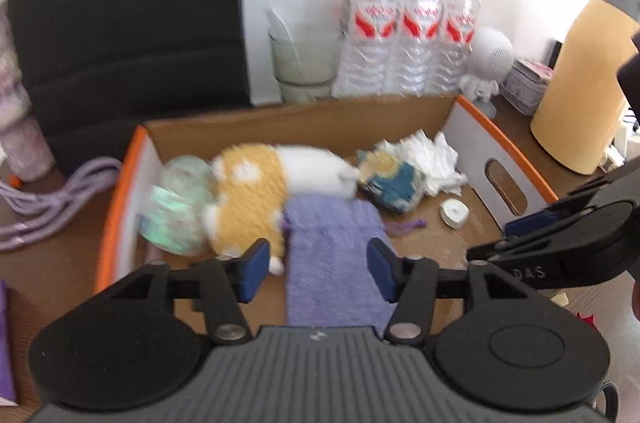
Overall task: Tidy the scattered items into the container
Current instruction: 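Lower the purple pouch and clear wrapper into the box and open both tools, then withdraw both tools from the box toward the items beside it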
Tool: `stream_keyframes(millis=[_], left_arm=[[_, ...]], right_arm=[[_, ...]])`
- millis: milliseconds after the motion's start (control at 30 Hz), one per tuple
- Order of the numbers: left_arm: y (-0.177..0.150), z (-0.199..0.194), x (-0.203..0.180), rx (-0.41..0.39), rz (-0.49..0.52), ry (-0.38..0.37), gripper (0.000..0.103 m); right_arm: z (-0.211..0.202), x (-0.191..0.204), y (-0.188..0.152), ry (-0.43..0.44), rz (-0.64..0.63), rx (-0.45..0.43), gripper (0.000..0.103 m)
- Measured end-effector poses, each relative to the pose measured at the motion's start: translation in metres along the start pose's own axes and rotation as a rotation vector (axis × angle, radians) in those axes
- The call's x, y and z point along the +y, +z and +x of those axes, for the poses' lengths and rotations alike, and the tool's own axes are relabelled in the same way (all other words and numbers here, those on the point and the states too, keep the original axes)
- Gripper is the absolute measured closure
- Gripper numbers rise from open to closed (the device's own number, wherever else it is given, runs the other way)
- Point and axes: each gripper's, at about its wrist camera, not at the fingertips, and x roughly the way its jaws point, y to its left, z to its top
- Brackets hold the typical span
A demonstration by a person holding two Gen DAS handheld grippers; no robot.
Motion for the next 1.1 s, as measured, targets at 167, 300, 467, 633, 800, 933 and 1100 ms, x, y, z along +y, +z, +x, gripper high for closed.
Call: stream_keyframes(millis=[167, 300, 467, 633, 800, 933, 1100], left_arm=[[0.015, -0.034, 0.021, -0.001, -0.052, 0.030, 0.024], [0.011, -0.053, 0.029, 0.010, -0.090, 0.067, 0.015], [-0.009, -0.084, 0.023, -0.082, -0.127, 0.122, 0.004], [-0.042, -0.121, 0.007, -0.300, -0.091, 0.139, 0.000], [-0.075, -0.137, -0.001, -0.402, -0.089, 0.158, 0.000], [-0.109, -0.140, 0.001, -0.423, -0.164, 0.056, 0.000], [-0.131, -0.122, -0.022, -0.390, -0.091, -0.116, 0.000]], right_arm=[[-0.036, -0.007, 0.005, 0.049, 0.050, -0.047, 0.051], [-0.061, -0.007, 0.003, 0.083, 0.079, -0.088, 0.043], [-0.084, 0.007, -0.019, 0.122, 0.070, -0.182, 0.034], [-0.106, 0.028, -0.054, 0.119, 0.017, -0.387, 0.033], [-0.121, 0.033, -0.097, 0.105, -0.020, -0.621, 0.028], [-0.126, 0.010, -0.141, 0.104, 0.018, -0.757, 0.026], [-0.122, -0.020, -0.202, 0.002, 0.019, -0.772, 0.026]])
